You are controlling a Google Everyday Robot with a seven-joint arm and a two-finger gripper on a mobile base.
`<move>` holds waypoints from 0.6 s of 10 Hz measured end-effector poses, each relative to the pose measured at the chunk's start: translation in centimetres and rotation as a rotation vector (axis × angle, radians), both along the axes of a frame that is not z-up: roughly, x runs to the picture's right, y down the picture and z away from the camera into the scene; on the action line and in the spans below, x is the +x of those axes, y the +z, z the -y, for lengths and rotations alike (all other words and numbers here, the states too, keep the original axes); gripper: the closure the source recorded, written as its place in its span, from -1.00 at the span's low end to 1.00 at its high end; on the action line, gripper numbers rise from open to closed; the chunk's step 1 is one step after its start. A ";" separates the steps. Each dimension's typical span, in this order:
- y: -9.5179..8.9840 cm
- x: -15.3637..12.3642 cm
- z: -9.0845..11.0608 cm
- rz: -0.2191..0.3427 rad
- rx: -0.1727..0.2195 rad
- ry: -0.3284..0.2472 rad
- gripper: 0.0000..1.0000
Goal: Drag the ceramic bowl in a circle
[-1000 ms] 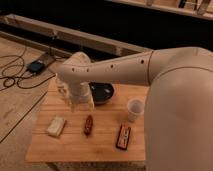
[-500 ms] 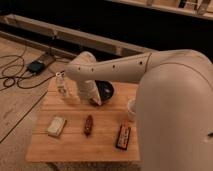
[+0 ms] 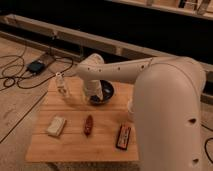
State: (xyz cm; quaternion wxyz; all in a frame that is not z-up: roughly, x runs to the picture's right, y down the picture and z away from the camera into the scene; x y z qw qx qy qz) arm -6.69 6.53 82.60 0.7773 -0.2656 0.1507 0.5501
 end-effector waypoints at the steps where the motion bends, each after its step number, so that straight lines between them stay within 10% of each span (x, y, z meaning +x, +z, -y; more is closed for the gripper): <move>1: 0.9 0.3 0.1 0.013 0.005 -0.010 -0.30; 6: 6.0 0.8 1.0 0.064 0.007 -0.071 -0.30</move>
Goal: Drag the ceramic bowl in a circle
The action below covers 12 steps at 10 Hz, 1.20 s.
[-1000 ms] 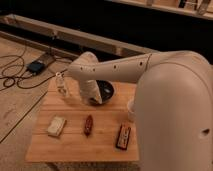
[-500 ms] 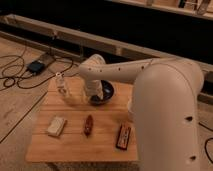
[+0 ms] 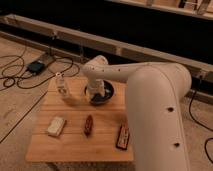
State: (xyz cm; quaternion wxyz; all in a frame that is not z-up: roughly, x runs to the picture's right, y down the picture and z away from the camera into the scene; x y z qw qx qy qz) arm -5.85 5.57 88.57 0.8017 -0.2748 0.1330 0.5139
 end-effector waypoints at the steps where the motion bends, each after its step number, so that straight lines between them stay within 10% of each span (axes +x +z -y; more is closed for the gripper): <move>1: 1.1 -0.7 0.1 0.016 -0.004 -0.021 -0.30; 9: 5.9 -4.7 -0.3 0.065 -0.035 -0.120 -0.30; 12: 6.3 -5.1 -0.4 0.061 -0.042 -0.129 0.17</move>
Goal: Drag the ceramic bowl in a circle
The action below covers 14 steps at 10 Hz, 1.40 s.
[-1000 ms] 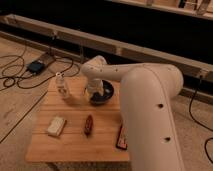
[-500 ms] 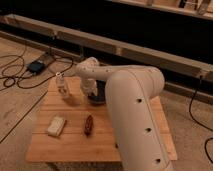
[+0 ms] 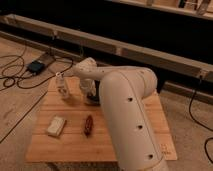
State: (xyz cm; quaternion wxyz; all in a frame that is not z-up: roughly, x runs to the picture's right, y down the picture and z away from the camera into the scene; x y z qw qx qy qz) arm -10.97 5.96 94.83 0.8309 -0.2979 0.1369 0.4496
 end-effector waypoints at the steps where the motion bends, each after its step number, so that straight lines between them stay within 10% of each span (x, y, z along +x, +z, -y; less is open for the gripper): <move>1: -0.1 -0.3 0.0 0.003 -0.007 0.000 0.42; 4: -1.2 -1.1 0.2 0.017 -0.020 0.004 0.96; 14: -10.0 -7.3 -2.5 0.131 -0.078 -0.010 1.00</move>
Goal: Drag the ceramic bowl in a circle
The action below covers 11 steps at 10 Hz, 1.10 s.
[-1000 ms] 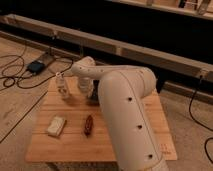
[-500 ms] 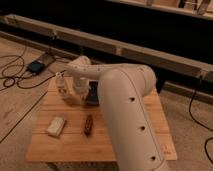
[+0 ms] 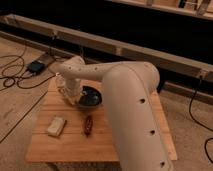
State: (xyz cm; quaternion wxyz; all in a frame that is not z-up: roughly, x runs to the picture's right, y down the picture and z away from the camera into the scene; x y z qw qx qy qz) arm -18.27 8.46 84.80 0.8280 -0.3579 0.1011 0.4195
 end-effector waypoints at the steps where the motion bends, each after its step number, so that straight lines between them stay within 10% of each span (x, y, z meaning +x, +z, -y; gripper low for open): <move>1: -1.3 -0.1 -0.4 -0.002 -0.009 0.013 1.00; 5: -5.6 1.2 -3.0 -0.040 -0.053 0.065 1.00; 11: -5.9 9.9 -4.2 -0.216 -0.082 0.141 1.00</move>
